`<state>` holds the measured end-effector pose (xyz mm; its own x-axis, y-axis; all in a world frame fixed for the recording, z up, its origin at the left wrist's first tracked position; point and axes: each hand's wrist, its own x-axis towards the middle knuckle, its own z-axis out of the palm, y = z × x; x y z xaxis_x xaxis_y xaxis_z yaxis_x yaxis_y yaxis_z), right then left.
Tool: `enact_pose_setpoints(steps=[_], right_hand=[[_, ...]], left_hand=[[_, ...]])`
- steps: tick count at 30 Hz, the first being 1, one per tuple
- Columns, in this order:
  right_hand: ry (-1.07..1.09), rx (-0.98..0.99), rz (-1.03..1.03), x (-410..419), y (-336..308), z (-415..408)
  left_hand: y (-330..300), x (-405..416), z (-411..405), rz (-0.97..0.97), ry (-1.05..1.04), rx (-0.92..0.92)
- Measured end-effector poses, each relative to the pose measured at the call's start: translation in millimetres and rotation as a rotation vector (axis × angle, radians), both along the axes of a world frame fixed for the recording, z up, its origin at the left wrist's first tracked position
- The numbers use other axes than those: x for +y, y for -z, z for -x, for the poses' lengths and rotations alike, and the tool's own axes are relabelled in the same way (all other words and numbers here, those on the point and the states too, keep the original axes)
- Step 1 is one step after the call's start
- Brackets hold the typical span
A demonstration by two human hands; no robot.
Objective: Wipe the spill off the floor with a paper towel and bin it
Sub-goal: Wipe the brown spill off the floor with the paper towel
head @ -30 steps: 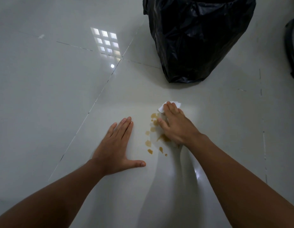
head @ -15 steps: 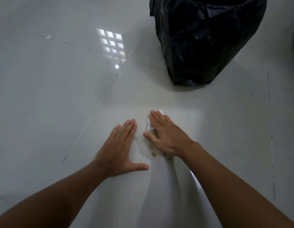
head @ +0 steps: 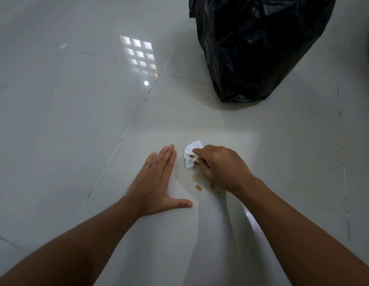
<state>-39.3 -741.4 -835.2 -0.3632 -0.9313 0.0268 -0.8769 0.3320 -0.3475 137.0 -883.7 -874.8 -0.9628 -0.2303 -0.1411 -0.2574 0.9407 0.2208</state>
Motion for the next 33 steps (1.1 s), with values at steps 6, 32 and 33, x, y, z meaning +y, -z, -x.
enact_pose_setpoints(steps=[6, 32, 33], right_hand=[[-0.035, -0.073, -0.063, -9.7, 2.6, 0.7], [0.079, -0.262, -0.31, 0.9, -16.0, 21.5], [0.09, -0.229, -0.281, -1.6, -13.0, 20.4]], left_hand=[[-1.3, -1.9, -2.0, -0.004, 0.021, -0.006], [0.0, -14.5, -9.1, 0.009, 0.062, 0.044], [-0.5, -14.4, -8.9, 0.008, 0.062, 0.042]])
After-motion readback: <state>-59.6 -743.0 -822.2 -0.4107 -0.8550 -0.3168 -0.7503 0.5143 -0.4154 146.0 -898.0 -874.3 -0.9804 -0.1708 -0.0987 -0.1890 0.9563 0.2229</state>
